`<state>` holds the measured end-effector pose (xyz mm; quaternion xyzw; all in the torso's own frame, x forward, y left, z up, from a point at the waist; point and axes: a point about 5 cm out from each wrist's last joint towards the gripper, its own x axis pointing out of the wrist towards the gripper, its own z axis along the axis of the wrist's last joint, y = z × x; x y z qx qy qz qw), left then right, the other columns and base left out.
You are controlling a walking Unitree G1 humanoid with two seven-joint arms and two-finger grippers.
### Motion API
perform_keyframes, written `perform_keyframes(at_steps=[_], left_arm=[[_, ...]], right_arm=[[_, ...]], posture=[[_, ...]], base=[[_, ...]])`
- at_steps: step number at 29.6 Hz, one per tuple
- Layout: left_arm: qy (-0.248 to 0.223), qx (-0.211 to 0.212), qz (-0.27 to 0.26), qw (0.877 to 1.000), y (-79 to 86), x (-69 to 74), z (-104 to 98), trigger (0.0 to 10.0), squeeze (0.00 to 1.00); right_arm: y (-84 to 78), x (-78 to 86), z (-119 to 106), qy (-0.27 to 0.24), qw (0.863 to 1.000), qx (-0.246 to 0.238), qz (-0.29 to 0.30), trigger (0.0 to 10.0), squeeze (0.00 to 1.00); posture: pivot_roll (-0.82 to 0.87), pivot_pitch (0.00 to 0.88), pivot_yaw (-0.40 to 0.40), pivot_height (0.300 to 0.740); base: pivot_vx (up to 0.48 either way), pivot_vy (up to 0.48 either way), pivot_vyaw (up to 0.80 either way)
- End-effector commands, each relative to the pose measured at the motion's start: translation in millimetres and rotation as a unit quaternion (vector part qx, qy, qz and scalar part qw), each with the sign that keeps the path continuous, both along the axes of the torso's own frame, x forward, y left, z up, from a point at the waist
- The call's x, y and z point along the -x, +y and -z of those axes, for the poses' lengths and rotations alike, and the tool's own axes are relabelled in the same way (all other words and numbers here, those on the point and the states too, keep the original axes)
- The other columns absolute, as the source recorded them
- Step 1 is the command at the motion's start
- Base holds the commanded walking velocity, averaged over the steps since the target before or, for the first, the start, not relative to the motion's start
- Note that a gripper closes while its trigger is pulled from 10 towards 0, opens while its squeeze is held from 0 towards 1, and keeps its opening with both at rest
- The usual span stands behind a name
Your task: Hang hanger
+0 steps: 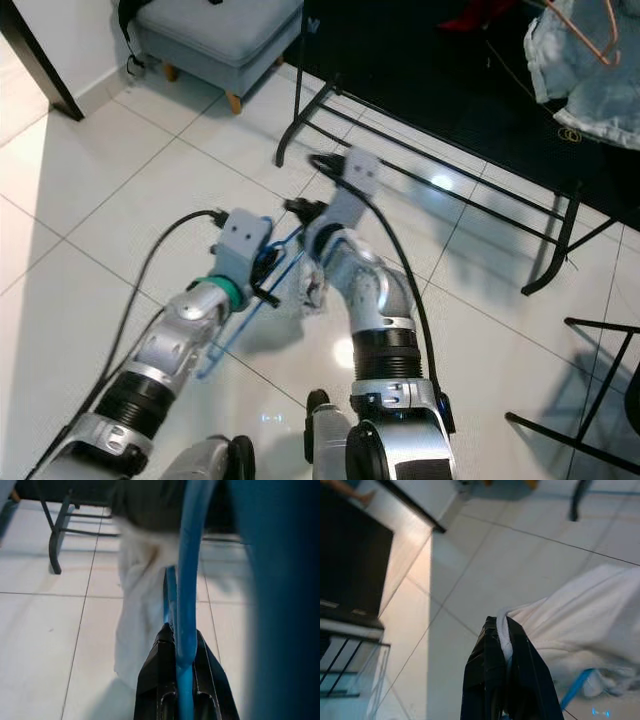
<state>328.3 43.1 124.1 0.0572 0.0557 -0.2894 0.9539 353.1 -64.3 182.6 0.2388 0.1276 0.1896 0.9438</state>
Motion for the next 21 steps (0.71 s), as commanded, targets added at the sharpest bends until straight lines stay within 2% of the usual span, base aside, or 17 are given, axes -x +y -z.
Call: perform_keyframes(at_steps=[1, 3, 4, 5, 7, 9, 12, 14, 20, 21], left_arm=[[0.009, 0.008, 0.016, 1.0, -4.7, 5.1, 4, 10.0, 0.0], [0.013, 0.037, 0.059, 0.997, -15.6, 12.4, -3, 10.0, 0.0], [0.013, 0.037, 0.059, 0.997, -15.6, 12.4, -3, 10.0, 0.0], [0.013, 0.049, 0.073, 0.996, -18.9, 14.9, -5, 10.0, 0.0], [0.013, 0.049, 0.073, 0.996, -18.9, 14.9, -5, 10.0, 0.0], [0.013, 0.09, 0.038, 0.995, -13.0, 4.9, -14, 10.0, 0.0], [0.012, 0.106, 0.017, 0.994, -8.4, -1.0, -18, 10.0, 0.0], [-0.002, 0.124, -0.005, 0.992, 0.6, -11.3, -29, 10.0, 0.0], [-0.029, 0.129, -0.005, 0.991, 5.6, -18.4, -43, 10.0, 0.0], [-0.068, 0.12, 0.006, 0.99, 7.7, -21.7, -58, 10.0, 0.0]], right_arm=[[16.1, 4.8, -1, 0.002, 0.999, -0.017, -0.035, 10.0, 0.0], [31.1, 10.0, -2, -0.01, 0.996, -0.014, -0.092, 10.0, 0.0], [31.1, 10.0, -2, -0.01, 0.996, -0.014, -0.092, 10.0, 0.0], [40.1, 15.2, -4, -0.016, 0.991, -0.015, -0.129, 10.0, 0.0], [40.1, 15.2, -4, -0.016, 0.991, -0.015, -0.129, 10.0, 0.0], [53.5, 33.7, -8, -0.031, 0.98, -0.016, -0.198, 10.0, 0.0], [57.7, 43.3, -10, -0.038, 0.973, -0.021, -0.227, 10.0, 0.0], [62.4, 61.6, -15, -0.057, 0.957, -0.042, -0.281, 10.0, 0.0], [64.5, 73.6, -15, -0.069, 0.944, -0.053, -0.319, 10.0, 0.0], [65.2, 78.7, -10, -0.072, 0.938, -0.04, -0.336, 10.0, 0.0]], posture=[[-0.13, 0.217, 0.011, 0.737], [-0.12, 0.214, 0.01, 0.737], [-0.12, 0.214, 0.01, 0.737], [-0.12, 0.214, 0.01, 0.737], [-0.12, 0.214, 0.01, 0.737], [-0.12, 0.204, 0.011, 0.737], [-0.12, 0.201, 0.012, 0.737], [-0.12, 0.195, 0.018, 0.737], [-0.13, 0.186, 0.021, 0.737], [-0.13, 0.173, 0.026, 0.737]], base=[[0.0, 0.0, 0.0], [0.0, 0.0, 0.0], [0.0, 0.0, 0.0], [0.0, 0.0, 0.0], [0.0, 0.0, 0.0], [0.0, 0.0, 0.0], [0.0, 0.0, 0.0], [0.0, 0.0, 0.0], [0.0, 0.0, 0.0], [0.0, 0.0, 0.0]])
